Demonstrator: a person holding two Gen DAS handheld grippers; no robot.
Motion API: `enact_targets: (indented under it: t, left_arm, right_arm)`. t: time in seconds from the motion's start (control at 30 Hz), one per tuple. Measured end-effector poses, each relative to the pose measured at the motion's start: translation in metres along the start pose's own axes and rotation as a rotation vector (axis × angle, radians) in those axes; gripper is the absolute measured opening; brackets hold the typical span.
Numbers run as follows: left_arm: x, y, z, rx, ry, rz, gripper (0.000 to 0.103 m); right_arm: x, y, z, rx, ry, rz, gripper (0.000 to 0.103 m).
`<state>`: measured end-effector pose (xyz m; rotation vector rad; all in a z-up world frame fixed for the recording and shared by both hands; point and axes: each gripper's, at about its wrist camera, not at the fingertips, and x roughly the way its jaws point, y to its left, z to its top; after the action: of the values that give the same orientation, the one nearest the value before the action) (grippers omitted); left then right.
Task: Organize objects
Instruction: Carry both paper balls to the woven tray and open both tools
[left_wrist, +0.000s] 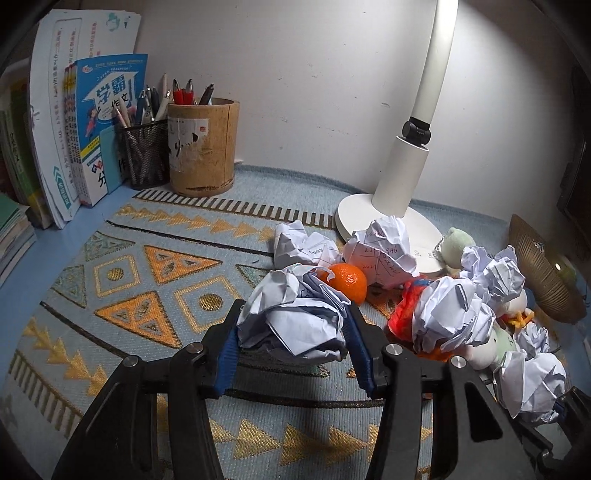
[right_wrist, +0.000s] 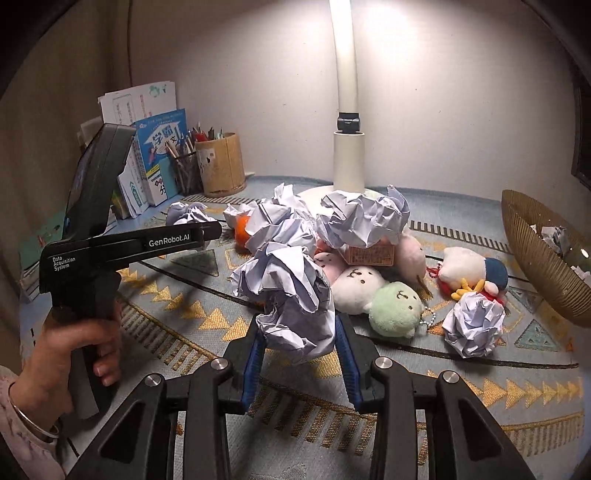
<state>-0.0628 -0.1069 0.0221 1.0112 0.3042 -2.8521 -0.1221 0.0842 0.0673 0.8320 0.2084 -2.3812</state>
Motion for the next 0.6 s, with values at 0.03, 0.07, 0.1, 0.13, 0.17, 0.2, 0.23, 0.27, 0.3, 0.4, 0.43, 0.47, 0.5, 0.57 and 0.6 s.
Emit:
enact_targets:
  t: [0.03,0.07,0.1,0.13,0.17,0.2,0.23,0.27,0.3,0.4,0.43,0.47,0.5,0.57,0.6]
  left_arm:
    - [0.000,0.000,0.000,0.004,0.000,0.002,0.049]
    - [0.001,-0.001,0.000,0.007,0.003,0.005,0.049]
    - [0.002,-0.002,0.000,0.010,0.006,0.006,0.049]
    - [0.002,-0.003,0.000,0.013,0.010,0.005,0.049]
    - [0.003,-0.004,-0.001,0.016,0.011,0.005,0.049]
    - [0.002,-0.004,-0.001,0.018,0.009,0.003,0.049]
    - [0.001,-0.005,-0.001,0.020,0.004,0.000,0.049]
    - [0.000,-0.005,-0.001,0.023,-0.002,0.000,0.049]
    - [-0.001,-0.006,-0.002,0.026,-0.010,0.005,0.049]
    - [-0.004,-0.011,-0.002,0.046,-0.021,0.015,0.049]
    - [-0.003,-0.012,-0.001,0.052,-0.019,0.030,0.049]
    - [-0.002,-0.013,-0.001,0.057,-0.013,0.044,0.049]
    - [-0.001,-0.014,-0.001,0.061,-0.007,0.051,0.049]
    - [-0.001,-0.016,0.000,0.065,0.008,0.073,0.049]
    - [-0.004,-0.018,0.002,0.057,0.012,0.077,0.048]
  right_arm:
    - [0.001,0.000,0.000,0.000,0.006,-0.001,0.036]
    - [0.005,0.003,0.000,0.002,0.010,-0.002,0.037]
    - [0.006,0.002,0.000,0.004,0.012,-0.002,0.037]
    - [0.006,0.000,0.000,0.006,0.013,0.001,0.037]
    - [0.007,-0.002,0.000,0.007,0.012,0.003,0.037]
    - [0.006,-0.002,0.000,0.009,0.011,0.003,0.037]
    - [0.006,-0.002,0.000,0.010,0.009,0.003,0.037]
    - [0.005,-0.002,0.000,0.010,0.008,0.003,0.037]
    - [0.005,-0.002,0.000,0.010,0.008,0.003,0.037]
    - [0.005,-0.002,-0.001,0.010,0.006,0.006,0.037]
    - [0.004,-0.002,-0.001,0.011,0.003,0.006,0.037]
    - [0.003,-0.002,-0.001,0.014,-0.001,0.006,0.037]
    - [0.002,-0.003,-0.001,0.020,-0.007,0.014,0.037]
    - [-0.001,-0.011,-0.001,0.055,-0.018,0.077,0.036]
    - [-0.003,-0.018,0.001,0.075,-0.015,0.086,0.036]
